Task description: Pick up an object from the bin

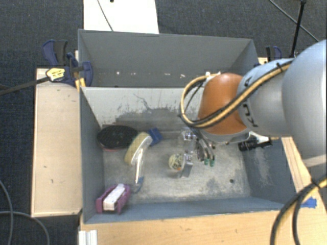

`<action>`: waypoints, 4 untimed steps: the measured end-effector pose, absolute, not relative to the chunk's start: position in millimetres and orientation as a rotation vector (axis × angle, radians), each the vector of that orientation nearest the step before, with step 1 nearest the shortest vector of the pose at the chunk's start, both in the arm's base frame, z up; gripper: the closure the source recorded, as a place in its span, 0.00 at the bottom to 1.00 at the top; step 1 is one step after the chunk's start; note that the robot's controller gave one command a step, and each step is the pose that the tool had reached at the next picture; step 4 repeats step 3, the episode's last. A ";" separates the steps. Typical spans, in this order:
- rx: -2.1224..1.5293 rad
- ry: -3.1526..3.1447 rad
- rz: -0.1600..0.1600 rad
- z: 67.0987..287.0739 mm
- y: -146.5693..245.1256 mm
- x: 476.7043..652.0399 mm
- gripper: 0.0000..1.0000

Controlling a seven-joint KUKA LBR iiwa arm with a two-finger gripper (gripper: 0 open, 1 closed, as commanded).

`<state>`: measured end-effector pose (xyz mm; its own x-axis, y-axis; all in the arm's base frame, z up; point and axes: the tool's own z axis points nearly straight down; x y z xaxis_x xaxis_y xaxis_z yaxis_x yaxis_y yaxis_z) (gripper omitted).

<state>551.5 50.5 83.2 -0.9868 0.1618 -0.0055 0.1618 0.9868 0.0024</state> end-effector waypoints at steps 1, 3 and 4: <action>0.252 3.128 0.001 82.8 49.6 551.1 1.00; -0.538 3.089 0.000 274.6 37.9 548.2 1.00; -0.538 3.089 0.000 274.6 37.9 548.2 1.00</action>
Offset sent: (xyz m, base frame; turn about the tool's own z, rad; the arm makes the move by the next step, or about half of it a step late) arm 0.0000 0.0000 0.0000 0.0000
